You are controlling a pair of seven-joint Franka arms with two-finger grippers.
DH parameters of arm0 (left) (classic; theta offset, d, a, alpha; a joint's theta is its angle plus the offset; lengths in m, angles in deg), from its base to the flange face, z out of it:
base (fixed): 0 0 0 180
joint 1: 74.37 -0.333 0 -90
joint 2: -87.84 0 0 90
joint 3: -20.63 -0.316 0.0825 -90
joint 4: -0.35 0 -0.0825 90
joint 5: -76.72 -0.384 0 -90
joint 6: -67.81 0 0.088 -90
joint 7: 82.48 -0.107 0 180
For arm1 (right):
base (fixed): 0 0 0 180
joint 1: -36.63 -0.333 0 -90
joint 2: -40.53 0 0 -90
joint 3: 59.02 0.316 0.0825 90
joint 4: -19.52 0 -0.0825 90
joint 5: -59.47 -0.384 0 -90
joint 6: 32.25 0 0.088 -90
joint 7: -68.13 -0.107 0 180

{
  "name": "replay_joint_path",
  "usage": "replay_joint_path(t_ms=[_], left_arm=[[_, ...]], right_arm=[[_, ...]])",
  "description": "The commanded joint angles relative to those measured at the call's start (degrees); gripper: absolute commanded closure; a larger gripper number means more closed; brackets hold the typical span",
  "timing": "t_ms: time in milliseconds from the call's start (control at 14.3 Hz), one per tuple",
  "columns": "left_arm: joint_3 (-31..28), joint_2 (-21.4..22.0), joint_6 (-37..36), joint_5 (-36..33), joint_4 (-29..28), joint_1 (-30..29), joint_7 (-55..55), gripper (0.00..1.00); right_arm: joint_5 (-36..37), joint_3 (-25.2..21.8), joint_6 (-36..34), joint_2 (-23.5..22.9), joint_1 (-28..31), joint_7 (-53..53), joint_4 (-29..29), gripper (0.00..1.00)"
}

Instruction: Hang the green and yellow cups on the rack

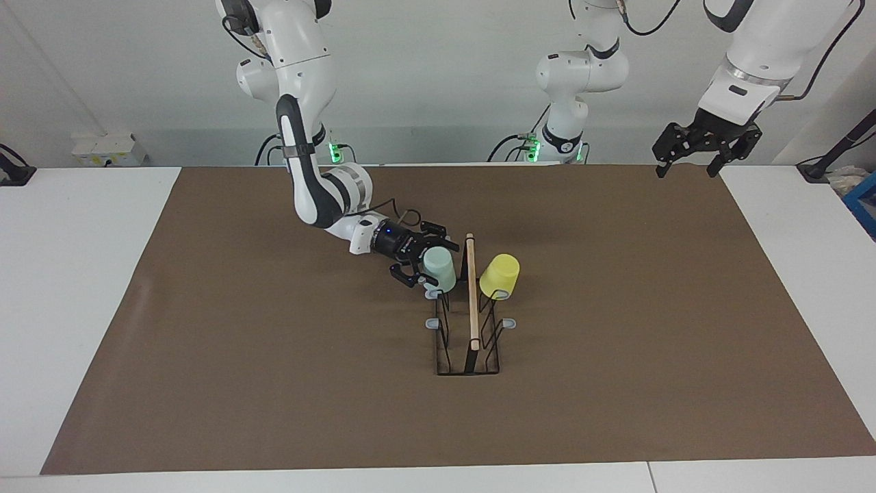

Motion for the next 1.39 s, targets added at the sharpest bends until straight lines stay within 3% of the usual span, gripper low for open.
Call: replay_joint_path(t_ms=[0, 209, 558, 906, 1324], left_arm=[[-0.07, -2.48, 0.03, -0.28, 2.25, -0.25, 0.09, 0.0], [-0.15, -3.8, -0.32, -0.28, 4.1, -0.17, 0.0, 0.0], [-1.2, -2.31, -0.58, 0.78, 3.31, 1.5, 0.79, 0.0], [-3.23, -2.13, -1.2, 0.86, 3.14, 2.47, 0.88, 0.0], [-2.88, -1.43, -1.19, 0.78, 1.91, 3.09, 1.85, 0.0]], right_arm=[[-0.88, 0.25, -0.18, 0.17, 0.7, 4.0, -0.69, 0.0], [4.55, 0.25, -0.18, 0.79, 3.24, 3.92, -0.69, 0.0], [16.69, 0.16, 4.29, 6.67, 9.3, 0.67, -2.62, 0.0], [26.52, 0.07, 4.74, 8.79, 13.78, -2.23, -2.63, 0.0], [59.9, 0.07, 3.34, 11.16, 28.54, -11.54, 4.48, 0.0]])
